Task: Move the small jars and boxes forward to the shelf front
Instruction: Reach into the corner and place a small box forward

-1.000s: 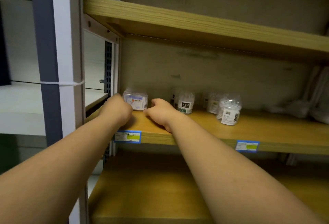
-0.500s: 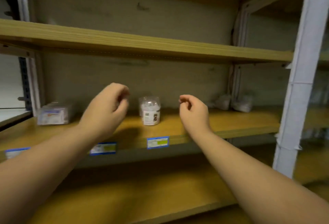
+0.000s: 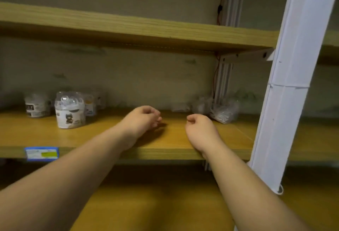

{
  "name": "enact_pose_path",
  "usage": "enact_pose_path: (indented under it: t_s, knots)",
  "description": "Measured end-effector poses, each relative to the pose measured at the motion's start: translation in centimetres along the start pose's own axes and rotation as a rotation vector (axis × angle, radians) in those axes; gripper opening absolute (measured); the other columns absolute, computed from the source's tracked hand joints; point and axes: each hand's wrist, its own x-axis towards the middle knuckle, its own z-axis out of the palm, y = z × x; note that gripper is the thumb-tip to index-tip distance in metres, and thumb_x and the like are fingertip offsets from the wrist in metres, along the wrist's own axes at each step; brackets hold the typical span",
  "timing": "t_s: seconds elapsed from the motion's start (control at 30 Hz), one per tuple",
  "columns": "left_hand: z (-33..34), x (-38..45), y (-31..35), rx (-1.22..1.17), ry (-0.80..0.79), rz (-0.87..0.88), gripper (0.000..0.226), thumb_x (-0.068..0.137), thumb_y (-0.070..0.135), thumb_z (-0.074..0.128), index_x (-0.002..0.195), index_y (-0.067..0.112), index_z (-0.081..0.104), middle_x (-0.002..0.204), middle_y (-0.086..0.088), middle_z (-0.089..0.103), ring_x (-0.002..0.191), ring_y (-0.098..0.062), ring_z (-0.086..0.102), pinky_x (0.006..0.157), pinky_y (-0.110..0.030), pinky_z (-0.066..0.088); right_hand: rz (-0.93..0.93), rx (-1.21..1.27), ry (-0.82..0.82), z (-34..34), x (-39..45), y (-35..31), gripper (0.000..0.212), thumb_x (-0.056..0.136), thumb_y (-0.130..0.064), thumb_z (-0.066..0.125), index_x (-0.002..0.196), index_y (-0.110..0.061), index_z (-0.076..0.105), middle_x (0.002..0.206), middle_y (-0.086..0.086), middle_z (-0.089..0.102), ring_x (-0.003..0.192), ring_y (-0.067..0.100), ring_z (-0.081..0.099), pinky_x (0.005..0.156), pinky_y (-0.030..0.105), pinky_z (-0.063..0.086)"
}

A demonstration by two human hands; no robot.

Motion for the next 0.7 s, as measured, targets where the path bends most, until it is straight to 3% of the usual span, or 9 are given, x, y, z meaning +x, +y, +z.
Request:
enact_pose_path:
  t_s: [0.1, 0.3, 0.4, 0.47, 0.57, 0.63, 0.7]
  knots:
    - [-1.4, -0.5, 0.4, -0.288, 0.017, -0.040, 0.017, 0.102, 0.003, 0.046, 0.104, 0.003, 0.063, 0.112, -0.020, 0.065, 0.110, -0.024, 0.064, 0.099, -0.033, 0.051, -0.035, 0.009, -0.046, -0.3, -0.4, 0.0, 0.046, 0.099, -0.019, 0.046, 0.145, -0.026, 0.049, 0.141, -0.005, 0.056, 0.108, 0.019, 0.060, 0.084, 0.033, 0.052]
    - [-0.6, -1.2, 0.1, -0.131, -0.001, 0.007, 0.018, 0.100, 0.000, 0.049, 0.100, 0.004, 0.066, 0.108, -0.013, 0.067, 0.108, -0.020, 0.064, 0.101, -0.031, 0.048, -0.067, -0.172, -0.140, -0.9, -1.5, -1.0, 0.053, 0.095, -0.012, 0.045, 0.148, -0.020, 0.043, 0.150, 0.001, 0.046, 0.125, 0.028, 0.053, 0.088, 0.032, 0.045]
    - [-0.2, -0.9, 0.3, -0.140, 0.024, -0.007, 0.019, 0.100, -0.002, 0.047, 0.098, 0.004, 0.065, 0.105, -0.015, 0.064, 0.109, -0.022, 0.061, 0.100, -0.030, 0.048, -0.044, -0.230, -0.252, -1.6, -1.2, -1.7, 0.050, 0.094, -0.007, 0.043, 0.143, -0.011, 0.046, 0.145, 0.011, 0.047, 0.121, 0.033, 0.054, 0.090, 0.034, 0.046]
    - [0.0, 0.1, 0.6, 0.044, 0.020, -0.047, 0.017, 0.099, 0.001, 0.052, 0.101, 0.008, 0.067, 0.113, -0.015, 0.066, 0.112, -0.024, 0.062, 0.105, -0.035, 0.047, -0.013, -0.212, -0.341, -2.1, 0.3, -2.1, 0.040, 0.096, -0.005, 0.043, 0.134, -0.003, 0.051, 0.132, 0.019, 0.055, 0.098, 0.030, 0.059, 0.086, 0.037, 0.051]
    - [0.1, 2.0, 1.1, 0.449, -0.013, -0.096, 0.028, 0.096, 0.017, 0.062, 0.124, 0.018, 0.064, 0.115, -0.007, 0.069, 0.107, -0.021, 0.064, 0.101, -0.037, 0.049, -0.008, -0.198, -0.390, -1.2, 3.4, -2.7, 0.036, 0.096, -0.003, 0.048, 0.130, 0.006, 0.054, 0.127, 0.025, 0.059, 0.063, 0.019, 0.045, 0.075, 0.035, 0.043]
    - [0.6, 3.7, 1.0, 0.665, -0.032, -0.056, 0.042, 0.095, 0.026, 0.062, 0.137, 0.023, 0.056, 0.128, -0.003, 0.063, 0.114, -0.021, 0.060, 0.103, -0.035, 0.045, -0.008, -0.229, -0.385, 0.0, 5.6, -2.9, 0.037, 0.096, -0.003, 0.049, 0.131, 0.007, 0.053, 0.123, 0.025, 0.060, 0.069, 0.024, 0.051, 0.077, 0.033, 0.045]
    - [1.3, 6.0, 0.5, 0.899, -0.063, 0.041, 0.047, 0.098, 0.029, 0.055, 0.144, 0.023, 0.049, 0.143, -0.006, 0.054, 0.127, -0.025, 0.053, 0.105, -0.031, 0.040, 0.012, -0.299, -0.377, 1.1, 7.6, -3.2, 0.038, 0.099, -0.006, 0.044, 0.135, 0.006, 0.051, 0.127, 0.023, 0.057, 0.103, 0.033, 0.060, 0.090, 0.036, 0.051]
